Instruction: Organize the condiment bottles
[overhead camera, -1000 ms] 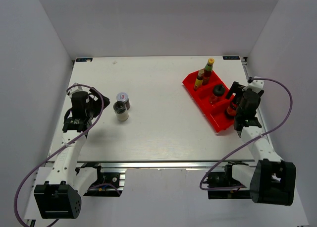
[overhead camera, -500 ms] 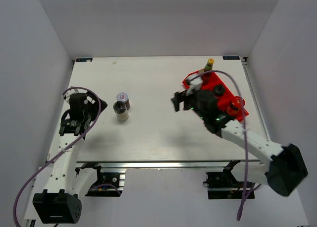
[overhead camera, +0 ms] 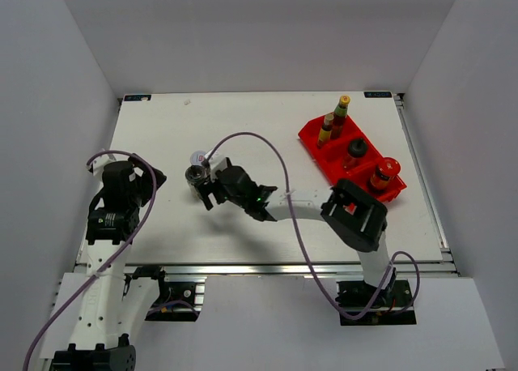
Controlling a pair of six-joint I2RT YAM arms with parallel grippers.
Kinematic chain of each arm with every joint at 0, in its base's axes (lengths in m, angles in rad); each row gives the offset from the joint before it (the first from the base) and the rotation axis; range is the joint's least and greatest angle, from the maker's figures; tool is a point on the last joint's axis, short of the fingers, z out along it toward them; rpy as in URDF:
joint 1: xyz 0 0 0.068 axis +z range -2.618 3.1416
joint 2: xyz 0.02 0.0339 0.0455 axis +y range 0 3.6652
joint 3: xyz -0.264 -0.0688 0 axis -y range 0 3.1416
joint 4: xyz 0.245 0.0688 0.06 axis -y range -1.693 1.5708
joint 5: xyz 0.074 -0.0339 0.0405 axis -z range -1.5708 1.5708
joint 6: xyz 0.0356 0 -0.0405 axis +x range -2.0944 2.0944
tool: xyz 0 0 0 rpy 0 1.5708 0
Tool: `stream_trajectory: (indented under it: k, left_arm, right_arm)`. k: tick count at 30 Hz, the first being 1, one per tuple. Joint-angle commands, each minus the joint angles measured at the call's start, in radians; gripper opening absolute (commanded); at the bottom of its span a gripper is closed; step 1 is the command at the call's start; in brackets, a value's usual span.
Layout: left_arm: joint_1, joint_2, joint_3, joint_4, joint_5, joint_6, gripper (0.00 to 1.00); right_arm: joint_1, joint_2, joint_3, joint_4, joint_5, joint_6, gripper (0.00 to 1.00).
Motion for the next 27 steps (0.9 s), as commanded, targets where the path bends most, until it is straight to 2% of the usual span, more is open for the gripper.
stream_trajectory:
  k: [1,6,8,13,21,23,26,27]
  left_arm:
    - [0.000,-0.020,0.034,-0.036,-0.041,0.008,0.98]
    - [0.000,-0.020,0.027,-0.033,-0.029,0.013,0.98]
    - [0.000,-0.017,0.030,-0.036,-0.030,0.013,0.98]
    - [0.000,-0.020,0.022,-0.031,-0.026,0.013,0.98]
    - [0.000,-0.019,0.011,-0.020,-0.015,0.020,0.98]
    - [0.000,-0.023,0.004,-0.020,-0.016,0.019,0.98]
    - [0.000,-0.030,-0.001,-0.017,-0.016,0.022,0.98]
    - [0.000,-0.030,-0.001,-0.017,-0.012,0.023,0.98]
  right_arm:
    - [0.021,0.081,0.125,0.089,0.060,0.064,0.89]
    - [0.022,0.168,0.203,0.106,0.031,0.149,0.89]
    - [0.025,0.198,0.231,0.112,0.085,0.186,0.89]
    - [0.030,0.271,0.280,0.160,0.212,0.210,0.89]
    - [0.041,0.342,0.346,0.209,0.203,0.186,0.89]
    - [0.047,0.346,0.352,0.207,0.240,0.191,0.87]
    - [0.056,0.334,0.314,0.236,0.284,0.198,0.74]
    - [0.059,0.324,0.300,0.264,0.312,0.198,0.62]
